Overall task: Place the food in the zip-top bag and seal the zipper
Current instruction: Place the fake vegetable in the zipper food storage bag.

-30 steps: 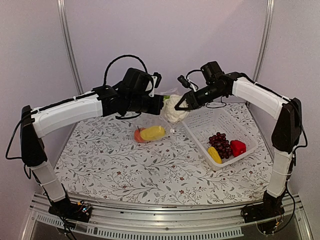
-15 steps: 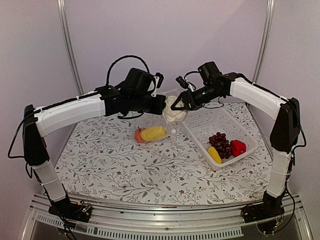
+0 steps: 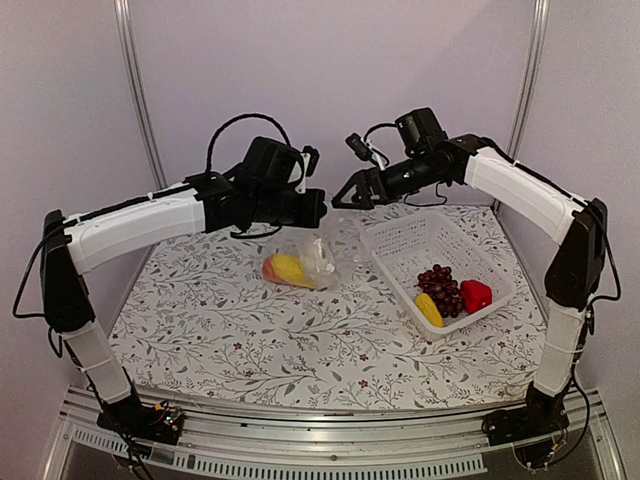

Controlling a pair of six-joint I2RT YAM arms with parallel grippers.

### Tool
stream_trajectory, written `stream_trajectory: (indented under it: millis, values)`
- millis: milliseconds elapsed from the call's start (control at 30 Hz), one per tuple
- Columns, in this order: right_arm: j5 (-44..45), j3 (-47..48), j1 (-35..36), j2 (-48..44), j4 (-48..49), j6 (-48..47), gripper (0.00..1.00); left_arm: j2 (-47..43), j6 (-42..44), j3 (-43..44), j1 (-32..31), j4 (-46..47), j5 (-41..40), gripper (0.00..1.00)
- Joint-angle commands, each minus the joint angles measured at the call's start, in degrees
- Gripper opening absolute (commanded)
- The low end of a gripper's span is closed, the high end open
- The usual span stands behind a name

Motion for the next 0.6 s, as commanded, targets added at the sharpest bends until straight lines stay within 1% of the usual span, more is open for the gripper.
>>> stream_trajectory:
  millis: [0, 133, 200, 267, 333, 400, 467, 567]
  values:
    - [5.3, 1.5, 0.2, -8.3, -1.8, -7.3, 0.99, -3.1, 0.2, -0.1, 3.0, 0.2, -0.3, 0.0]
    - [8.4, -0.1, -1.5, -12.9, -2.4, -10.5, 0.99, -6.4, 1.8, 4.0, 6.5, -5.5, -2.4, 0.0]
    - [9.2, -1.6, -3.1, -14.3, -1.9, -10.8, 0.99, -8.7, 4.9, 6.1, 7.1, -6.7, -2.4, 0.0]
    - [9.4, -4.4, -4.1, -14.5, -1.1, -10.6, 0.99, -9.6, 7.5, 4.6, 7.8, -6.8, -3.2, 0.0]
    - [7.1, -5.7, -4.2, -13.3, -1.0, -10.8, 0.99, -7.9, 7.8, 4.4, 9.4, -9.6, -1.8, 0.0]
    - [3.6, -5.8, -4.1, -10.5, -0.9, -10.6, 0.91, -6.6, 7.2, 4.1, 9.9, -10.3, 0.8, 0.0]
    - [0.4, -5.3, -3.9, -7.6, -0.3, -9.9, 0.84, -6.7, 5.9, 1.0, 9.9, -7.5, 3.1, 0.0]
    - [-2.2, -3.2, -2.9, -2.3, -0.3, -8.8, 0.8, -7.4, 3.5, -3.3, 9.9, -2.5, 4.7, 0.0]
